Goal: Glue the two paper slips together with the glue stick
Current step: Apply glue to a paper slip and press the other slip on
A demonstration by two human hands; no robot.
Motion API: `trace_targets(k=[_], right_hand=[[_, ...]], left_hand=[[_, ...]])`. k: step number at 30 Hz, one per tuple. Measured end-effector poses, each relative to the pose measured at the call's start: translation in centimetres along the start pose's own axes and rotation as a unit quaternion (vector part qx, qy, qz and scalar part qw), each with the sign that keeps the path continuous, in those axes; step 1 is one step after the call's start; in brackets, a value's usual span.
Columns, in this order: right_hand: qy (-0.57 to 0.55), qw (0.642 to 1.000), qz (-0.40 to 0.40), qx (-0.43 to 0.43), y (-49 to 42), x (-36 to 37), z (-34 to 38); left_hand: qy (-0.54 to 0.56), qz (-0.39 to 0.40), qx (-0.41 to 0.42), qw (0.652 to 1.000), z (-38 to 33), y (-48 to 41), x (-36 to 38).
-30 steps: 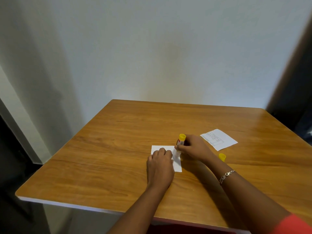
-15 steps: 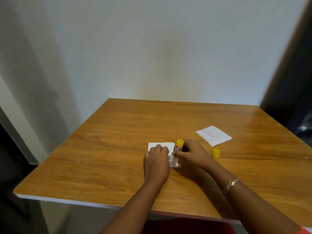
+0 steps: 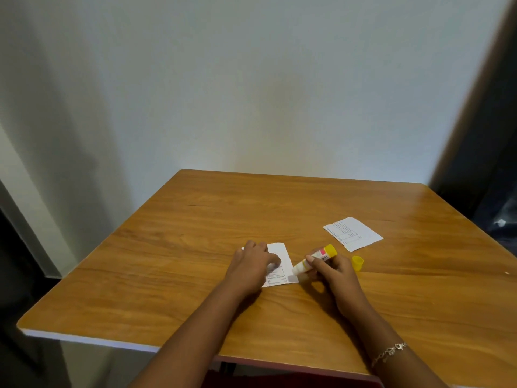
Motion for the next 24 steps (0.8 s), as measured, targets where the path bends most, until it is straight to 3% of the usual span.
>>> trace_targets(k=[4,14,20,24], right_hand=[[-0.013,1.0,-0.008,0.002,0.0,-0.1,-0.2],[0.016,1.0,-0.015,0.0,-0.4,-0.5,-0.7],[0.125,0.991,-0.042,-0.014,-2.5,-0.2,0.5],[0.227,0.973,-0.034,-0.034,-3.9,0.9,1.8]], left_hand=[[-0.029,0.023,-0.004,0.999,0.8,-0.3,-0.5],[-0.06,-0.097,-0.069,0.991,-0.1,1.0,-0.3],[-0.072,-0.155,-0.083,0.982,-1.3,2.1,-0.8],[-0.054,-0.125,-0.08,0.987,-1.1,1.6,0.1]])
Point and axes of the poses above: each hand's wrist, its own y-axis away from the middle knuckle, its own x-axis out of the palm, z = x × y, the point moved 9 cm from there along -y, towards the middle knuckle, and after that the axes turned 1 degree about y, right-handed, at the moved point
